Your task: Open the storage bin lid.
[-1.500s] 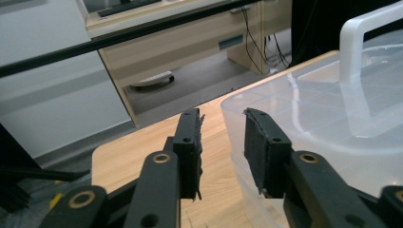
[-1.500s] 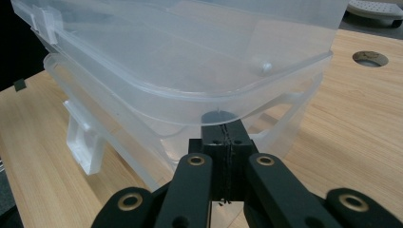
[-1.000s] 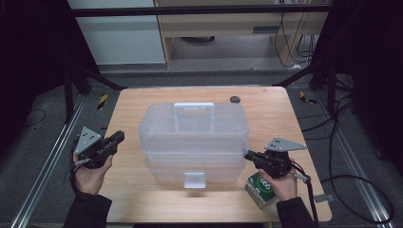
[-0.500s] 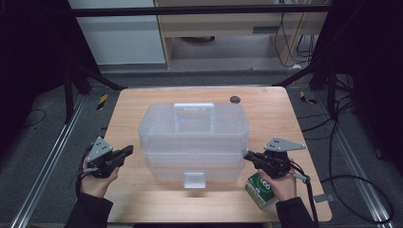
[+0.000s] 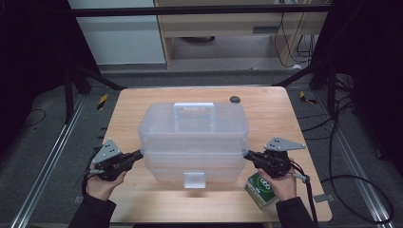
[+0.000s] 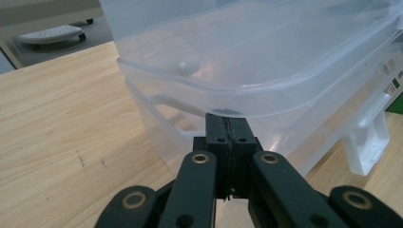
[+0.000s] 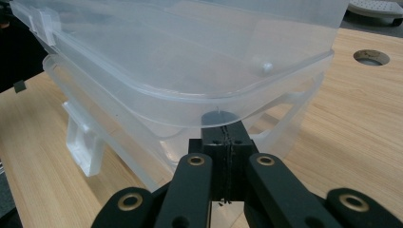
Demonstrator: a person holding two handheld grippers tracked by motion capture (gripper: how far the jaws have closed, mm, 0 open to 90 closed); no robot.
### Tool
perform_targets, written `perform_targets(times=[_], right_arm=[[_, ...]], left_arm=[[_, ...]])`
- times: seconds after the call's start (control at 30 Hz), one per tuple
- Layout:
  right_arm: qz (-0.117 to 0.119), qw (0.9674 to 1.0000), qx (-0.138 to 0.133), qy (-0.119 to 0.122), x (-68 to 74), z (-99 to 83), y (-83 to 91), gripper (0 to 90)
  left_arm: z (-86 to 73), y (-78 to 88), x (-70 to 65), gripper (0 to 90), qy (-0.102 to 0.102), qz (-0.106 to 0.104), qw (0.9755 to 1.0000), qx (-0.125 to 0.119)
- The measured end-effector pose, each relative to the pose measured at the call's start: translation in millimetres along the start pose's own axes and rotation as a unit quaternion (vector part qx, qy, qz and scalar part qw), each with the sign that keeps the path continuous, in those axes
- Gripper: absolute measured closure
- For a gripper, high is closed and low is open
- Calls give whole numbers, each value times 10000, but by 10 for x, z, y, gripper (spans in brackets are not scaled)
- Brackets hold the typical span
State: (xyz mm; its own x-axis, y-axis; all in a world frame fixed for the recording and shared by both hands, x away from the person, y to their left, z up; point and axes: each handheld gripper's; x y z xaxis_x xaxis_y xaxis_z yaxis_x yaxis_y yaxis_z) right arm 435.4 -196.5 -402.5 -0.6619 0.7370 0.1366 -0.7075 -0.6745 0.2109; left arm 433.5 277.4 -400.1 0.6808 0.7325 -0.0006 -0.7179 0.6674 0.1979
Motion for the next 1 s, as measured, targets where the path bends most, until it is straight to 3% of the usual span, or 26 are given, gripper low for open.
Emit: perform_targets(times=[0.17,0.53,1.0], right_arm=[[2,10000,-47,-24,-4,18,0,900],[-93,9998,-164,-67,-5,104,-56,900],[-132,9994,-301,-92,-29,255,-89,900]], left_arm=[[15,-13,-12,896,27,-24,10000,-63],[89,-17,-7,896,86,132,9994,-302],[242,-85,10,895,3,228,9989,-414]])
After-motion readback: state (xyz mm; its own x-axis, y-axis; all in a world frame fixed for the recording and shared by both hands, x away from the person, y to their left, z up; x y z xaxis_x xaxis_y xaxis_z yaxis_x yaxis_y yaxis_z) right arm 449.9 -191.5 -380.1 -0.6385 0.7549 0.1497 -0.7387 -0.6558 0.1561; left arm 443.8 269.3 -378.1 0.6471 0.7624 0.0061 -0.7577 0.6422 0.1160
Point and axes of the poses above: each handheld gripper's, and its own axes: y roughly backward along the jaws, z roughly out of its top, x roughly to its left, and after that the axes turned 15 degrees about -x, right-handed
